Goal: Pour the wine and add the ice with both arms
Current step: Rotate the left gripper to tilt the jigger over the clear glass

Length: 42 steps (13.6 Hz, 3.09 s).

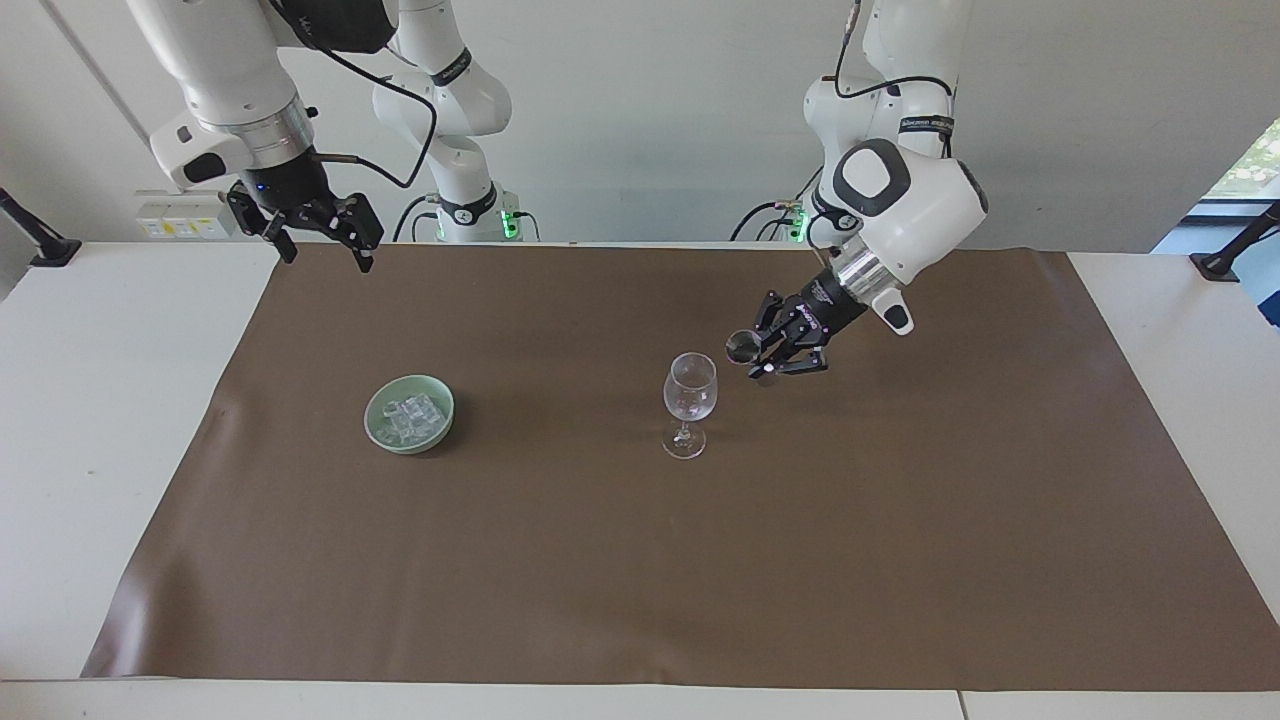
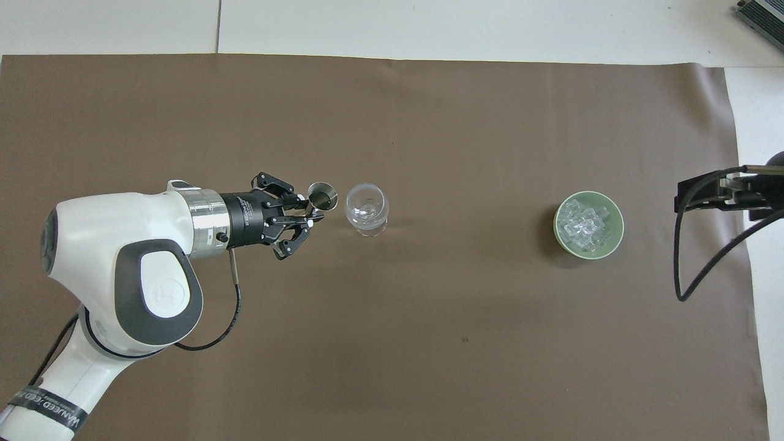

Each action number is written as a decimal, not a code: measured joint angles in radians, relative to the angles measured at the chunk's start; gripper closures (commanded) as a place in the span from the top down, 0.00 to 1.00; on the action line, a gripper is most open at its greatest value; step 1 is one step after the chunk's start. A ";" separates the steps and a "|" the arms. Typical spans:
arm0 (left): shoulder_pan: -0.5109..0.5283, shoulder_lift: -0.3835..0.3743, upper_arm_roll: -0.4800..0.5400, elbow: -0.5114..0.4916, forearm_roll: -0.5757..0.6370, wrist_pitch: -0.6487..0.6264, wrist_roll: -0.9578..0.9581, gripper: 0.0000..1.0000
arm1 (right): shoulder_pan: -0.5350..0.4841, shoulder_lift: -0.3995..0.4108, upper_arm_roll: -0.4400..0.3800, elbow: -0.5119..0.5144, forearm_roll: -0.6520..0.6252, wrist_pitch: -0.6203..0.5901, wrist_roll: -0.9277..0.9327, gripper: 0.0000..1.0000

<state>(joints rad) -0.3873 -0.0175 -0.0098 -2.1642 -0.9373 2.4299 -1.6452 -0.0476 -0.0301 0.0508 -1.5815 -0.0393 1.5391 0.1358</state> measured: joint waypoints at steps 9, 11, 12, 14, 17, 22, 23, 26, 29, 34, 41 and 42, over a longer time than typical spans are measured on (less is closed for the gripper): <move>-0.018 -0.001 -0.007 0.034 0.129 0.005 -0.128 0.00 | 0.000 0.000 0.000 0.000 0.000 0.000 0.000 1.00; -0.032 -0.001 -0.008 0.039 0.167 0.005 -0.156 0.00 | 0.000 0.000 0.000 0.000 0.000 0.000 0.000 1.00; -0.041 -0.001 -0.008 0.039 0.186 0.005 -0.171 0.00 | 0.000 0.000 0.000 0.000 0.000 0.000 0.000 1.00; -0.052 -0.001 -0.008 0.040 0.235 0.006 -0.200 0.00 | 0.000 0.000 0.000 0.000 0.000 0.000 0.000 1.00; -0.054 -0.001 -0.008 0.043 0.295 0.006 -0.219 0.00 | 0.000 0.000 0.000 0.000 0.000 0.000 0.000 1.00; -0.070 0.001 -0.010 0.065 0.394 0.005 -0.299 0.00 | 0.000 0.000 0.000 0.000 0.000 0.000 0.000 1.00; -0.076 0.002 -0.010 0.069 0.415 0.005 -0.317 0.00 | 0.000 0.000 0.000 0.000 0.000 0.000 0.000 1.00; -0.085 0.006 -0.011 0.083 0.472 0.000 -0.343 0.00 | 0.000 0.000 0.000 0.000 0.000 0.000 0.000 1.00; -0.096 0.007 -0.012 0.086 0.535 -0.008 -0.356 0.00 | 0.000 0.000 0.000 0.000 0.000 0.000 0.000 1.00; -0.108 0.016 -0.012 0.098 0.599 -0.025 -0.375 0.00 | 0.000 0.000 0.000 0.000 0.000 0.000 0.000 1.00; -0.131 0.032 -0.012 0.135 0.729 -0.058 -0.443 0.00 | 0.000 0.000 0.000 0.000 0.000 0.000 0.000 1.00; -0.135 0.034 -0.013 0.142 0.741 -0.067 -0.449 0.00 | 0.000 0.000 0.000 0.000 0.000 0.000 0.000 1.00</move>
<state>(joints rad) -0.5224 0.0169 -0.0226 -2.0218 -0.1965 2.3629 -2.0939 -0.0476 -0.0301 0.0508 -1.5814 -0.0393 1.5391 0.1358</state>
